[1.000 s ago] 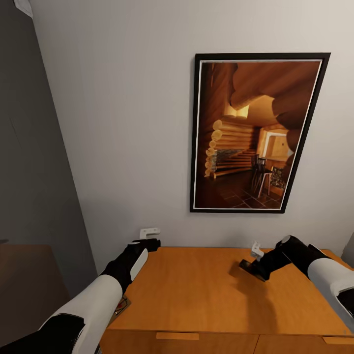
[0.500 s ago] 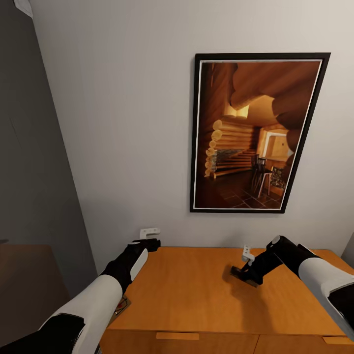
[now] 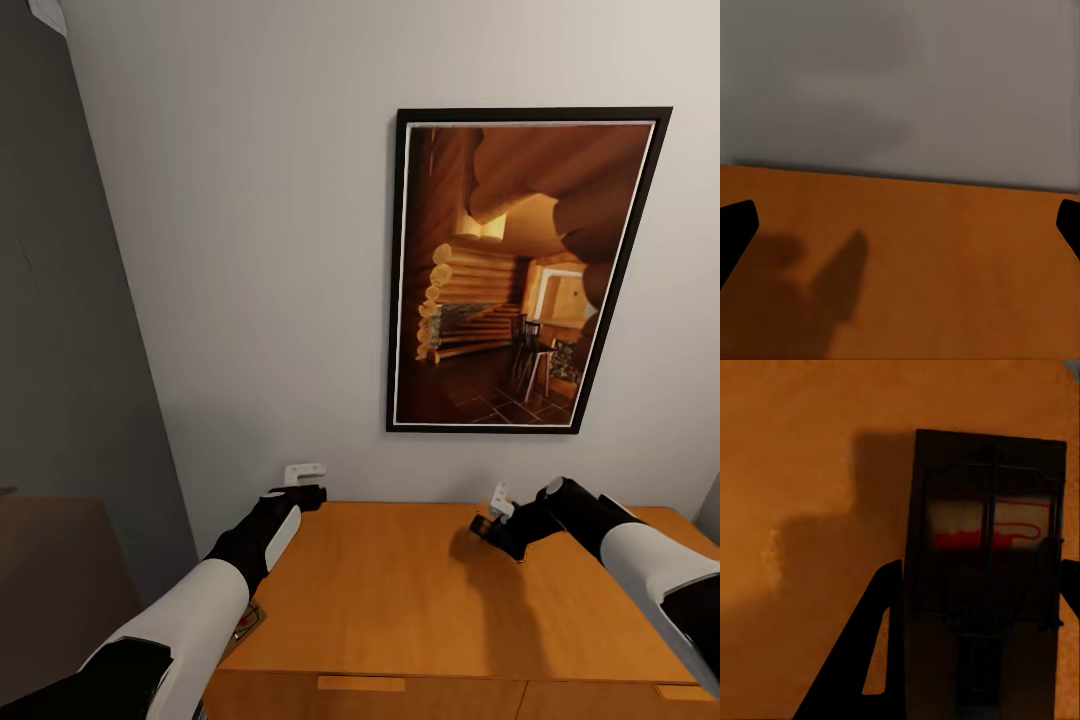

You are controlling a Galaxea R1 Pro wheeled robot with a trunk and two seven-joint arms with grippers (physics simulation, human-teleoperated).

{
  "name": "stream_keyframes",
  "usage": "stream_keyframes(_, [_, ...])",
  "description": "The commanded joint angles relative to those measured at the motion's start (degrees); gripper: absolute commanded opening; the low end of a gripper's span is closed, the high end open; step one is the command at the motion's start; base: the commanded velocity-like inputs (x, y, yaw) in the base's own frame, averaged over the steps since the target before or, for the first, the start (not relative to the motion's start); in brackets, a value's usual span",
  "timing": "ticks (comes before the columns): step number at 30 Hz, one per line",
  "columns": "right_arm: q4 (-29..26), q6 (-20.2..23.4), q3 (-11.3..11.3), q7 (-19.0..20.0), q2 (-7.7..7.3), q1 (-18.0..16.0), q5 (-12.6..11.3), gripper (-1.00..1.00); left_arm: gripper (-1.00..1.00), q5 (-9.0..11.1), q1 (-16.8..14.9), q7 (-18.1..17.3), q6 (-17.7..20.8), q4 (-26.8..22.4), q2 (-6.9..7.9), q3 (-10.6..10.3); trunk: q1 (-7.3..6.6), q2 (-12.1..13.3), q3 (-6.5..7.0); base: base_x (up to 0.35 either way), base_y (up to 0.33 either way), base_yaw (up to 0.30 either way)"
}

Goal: Take the four mousetraps from the cabinet in the bathroom and place them on the bathroom floor. Make sure all four end up on the same floor surface, and ensure that at least two of them are either under or directly next to the same bathroom sink.

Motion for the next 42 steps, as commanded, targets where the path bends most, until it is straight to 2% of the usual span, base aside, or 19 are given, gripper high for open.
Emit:
stream_keyframes(1, [-0.2,0.7,-0.2,-0.5,0.11,0.0,0.1,-1.00,1.00,0.6,0.0,0.5,0.2,-0.1,0.00,-0.3,0.02,0.0,-0.03,0.000,0.000,0.000])
stream_keyframes(3, [-0.4,0.9,-0.2,-2.6,0.43,0.0,-0.5,-1.00,1.00,0.6,0.0,0.5,0.1,-0.1,0.00,-0.3,0.02,0.0,-0.03,0.000,0.000,0.000])
stream_keyframes(5, [-0.8,0.9,-0.3,-3.2,0.51,0.0,-1.3,-1.00,1.00,0.6,0.0,0.5,0.1,-0.1,0.00,-0.3,0.02,0.0,-0.03,0.000,0.000,0.000])
stream_keyframes(7, [-2.0,1.0,-0.3,-3.7,0.57,0.0,-3.4,-1.00,1.00,0.6,0.0,0.5,0.1,-0.1,0.00,-0.3,0.02,0.0,-0.03,0.000,0.000,0.000])
stream_keyframes(10, [-5.5,1.2,-0.3,-4.2,0.17,0.0,-8.9,-1.00,1.00,0.6,0.0,0.5,0.0,-0.1,0.00,-0.3,0.02,0.0,-0.03,0.000,0.000,0.000])
stream_keyframes(11, [-5.9,1.3,-0.3,-4.2,0.03,0.0,-9.7,-1.00,1.00,0.5,0.0,0.5,0.0,-0.1,0.00,-0.3,0.02,0.0,-0.03,0.000,0.000,0.000])
stream_keyframes(12, [-6.8,3.2,-0.3,-4.8,-0.41,0.0,-11.8,-1.00,1.00,0.5,0.0,0.5,0.0,-0.1,0.00,-0.3,0.02,0.0,-0.03,0.000,0.000,0.000])
stream_keyframes(13, [-7.0,4.9,-0.3,-5.3,-0.60,0.1,-12.1,-1.00,1.00,0.5,0.0,0.5,0.0,-0.1,0.00,-0.3,0.02,0.0,-0.03,0.000,0.000,0.000])
stream_keyframes(14, [-7.1,5.8,-0.3,-5.7,-0.69,0.0,-12.2,-1.00,1.00,0.5,0.0,0.5,0.0,-0.1,0.00,-0.3,0.02,0.0,-0.03,0.000,0.000,0.000])
stream_keyframes(17, [-8.2,12.3,-0.2,-9.2,-0.94,0.0,-12.6,-1.00,1.00,0.5,0.0,0.5,0.0,-0.1,0.00,-0.3,0.02,0.0,-0.03,0.000,0.000,0.000])
stream_keyframes(21, [-9.2,16.4,-0.2,-11.2,-1.00,0.1,-12.7,-1.00,1.00,0.5,0.0,0.5,0.0,-0.1,0.00,-0.3,0.02,0.0,-0.03,0.000,0.000,0.000])
stream_keyframes(30, [-9.3,18.1,0.1,-11.4,-0.81,0.1,-12.7,-1.00,1.00,0.6,0.0,0.5,0.0,-0.1,0.00,-0.3,0.02,0.0,-0.03,0.000,0.000,0.000])
stream_keyframes(35, [-9.2,18.0,0.3,-7.8,-0.65,0.1,-12.6,-1.00,1.00,0.6,0.0,0.5,0.0,-0.1,0.00,-0.3,0.02,0.0,-0.03,0.000,0.000,0.000])
stream_keyframes(37, [-9.2,17.7,0.4,-4.5,-0.66,0.1,-12.5,-1.00,1.00,0.6,0.0,0.5,0.0,-0.1,0.00,-0.3,0.02,0.0,-0.03,0.000,0.000,0.000])
stream_keyframes(39, [-9.1,17.5,0.4,0.8,-0.67,0.1,-11.9,-1.00,1.00,0.6,0.0,0.5,0.1,-0.1,0.00,-0.3,0.02,0.0,-0.03,0.000,0.000,0.000])
stream_keyframes(42, [-9.1,17.1,0.4,4.7,-0.72,0.1,-10.2,-1.00,1.00,0.6,0.0,0.5,0.1,-0.1,0.00,-0.3,0.02,0.0,-0.03,0.000,0.000,0.000])
